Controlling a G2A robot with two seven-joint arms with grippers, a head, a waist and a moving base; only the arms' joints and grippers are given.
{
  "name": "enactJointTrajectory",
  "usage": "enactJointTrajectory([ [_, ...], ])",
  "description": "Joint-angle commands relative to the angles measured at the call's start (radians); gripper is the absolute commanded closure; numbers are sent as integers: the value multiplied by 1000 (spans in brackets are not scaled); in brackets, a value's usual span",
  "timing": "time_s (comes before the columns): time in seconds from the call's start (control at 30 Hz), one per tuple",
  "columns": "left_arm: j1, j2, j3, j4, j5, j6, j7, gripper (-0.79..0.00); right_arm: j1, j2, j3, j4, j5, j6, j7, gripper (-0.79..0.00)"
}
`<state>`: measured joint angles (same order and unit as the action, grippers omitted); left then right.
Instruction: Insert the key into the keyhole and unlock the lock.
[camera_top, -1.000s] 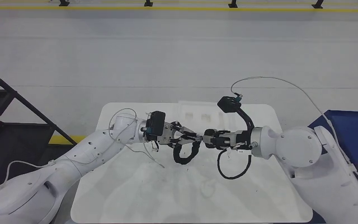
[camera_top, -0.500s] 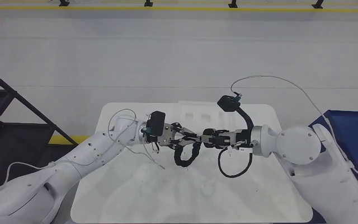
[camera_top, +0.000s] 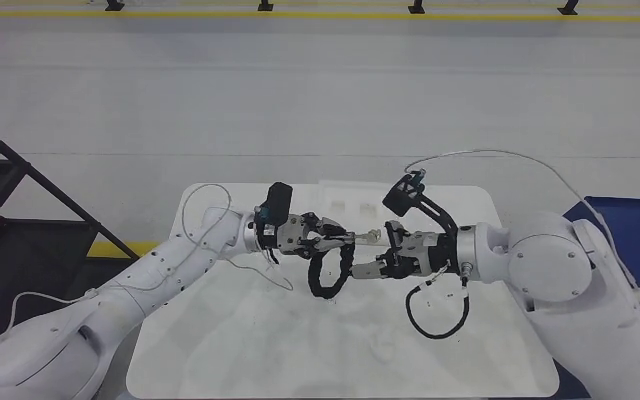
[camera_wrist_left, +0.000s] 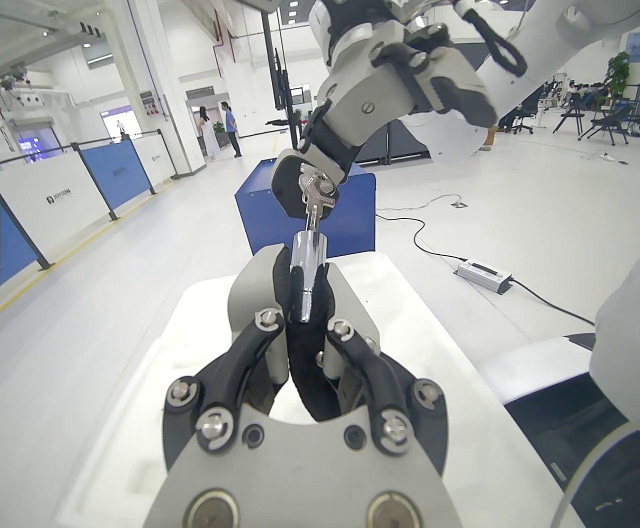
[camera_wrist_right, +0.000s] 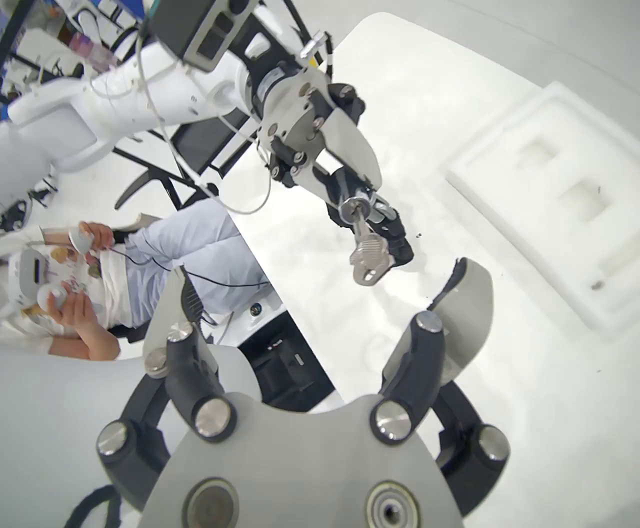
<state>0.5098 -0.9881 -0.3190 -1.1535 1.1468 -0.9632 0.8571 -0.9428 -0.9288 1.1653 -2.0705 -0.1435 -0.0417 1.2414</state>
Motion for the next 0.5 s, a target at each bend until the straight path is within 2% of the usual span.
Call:
enactJointTrajectory([
  [0.0, 0, 4, -13, -6, -26, -47, -47, 0, -6, 2, -1, -1, -19, -81, -5, -785],
  [0.13, 2, 17, -2, -18, -41, -49, -49, 0, -26, 6, -9, 1, -66, -160, -26, -785],
  [0.27, -17, 32, 38, -27, -93, -49, -81, 0, -26, 6, -9, 1, -66, -160, -26, -785],
  [0.47, -58, 59, 84, -46, -230, -49, -190, 0, -26, 6, -9, 1, -66, -160, -26, -785],
])
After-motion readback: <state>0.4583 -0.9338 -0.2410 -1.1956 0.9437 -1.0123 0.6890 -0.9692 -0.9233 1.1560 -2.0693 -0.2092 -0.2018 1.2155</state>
